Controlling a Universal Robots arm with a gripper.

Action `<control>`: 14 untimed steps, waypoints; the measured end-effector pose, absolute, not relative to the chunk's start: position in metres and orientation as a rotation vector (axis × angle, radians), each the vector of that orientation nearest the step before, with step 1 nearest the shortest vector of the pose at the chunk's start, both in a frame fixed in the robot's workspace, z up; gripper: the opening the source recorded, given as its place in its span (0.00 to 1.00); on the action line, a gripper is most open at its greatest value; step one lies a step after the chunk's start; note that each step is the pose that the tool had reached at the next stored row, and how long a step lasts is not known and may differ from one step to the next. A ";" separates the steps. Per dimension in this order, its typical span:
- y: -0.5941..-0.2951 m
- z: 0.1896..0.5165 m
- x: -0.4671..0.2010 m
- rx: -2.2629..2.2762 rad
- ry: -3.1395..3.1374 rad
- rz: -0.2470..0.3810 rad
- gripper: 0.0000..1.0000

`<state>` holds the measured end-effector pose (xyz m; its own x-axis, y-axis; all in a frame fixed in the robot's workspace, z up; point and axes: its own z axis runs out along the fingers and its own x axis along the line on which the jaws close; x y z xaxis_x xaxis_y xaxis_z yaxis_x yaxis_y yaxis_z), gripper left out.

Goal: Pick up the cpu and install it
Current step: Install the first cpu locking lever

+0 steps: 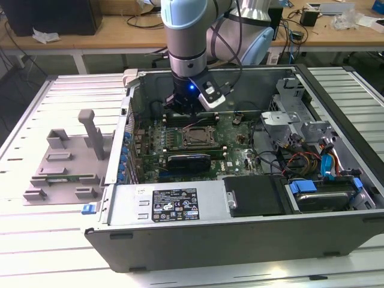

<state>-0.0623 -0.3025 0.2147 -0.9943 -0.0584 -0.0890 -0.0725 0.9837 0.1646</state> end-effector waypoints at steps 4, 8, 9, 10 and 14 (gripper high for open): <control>-0.303 0.211 -0.060 -0.063 3.044 0.252 0.11; -0.303 0.207 -0.053 -0.042 3.041 0.251 0.11; -0.303 0.206 -0.051 -0.039 3.041 0.250 0.11; -0.303 0.206 -0.049 -0.034 3.040 0.250 0.11; -0.303 0.206 -0.048 -0.031 3.040 0.250 0.11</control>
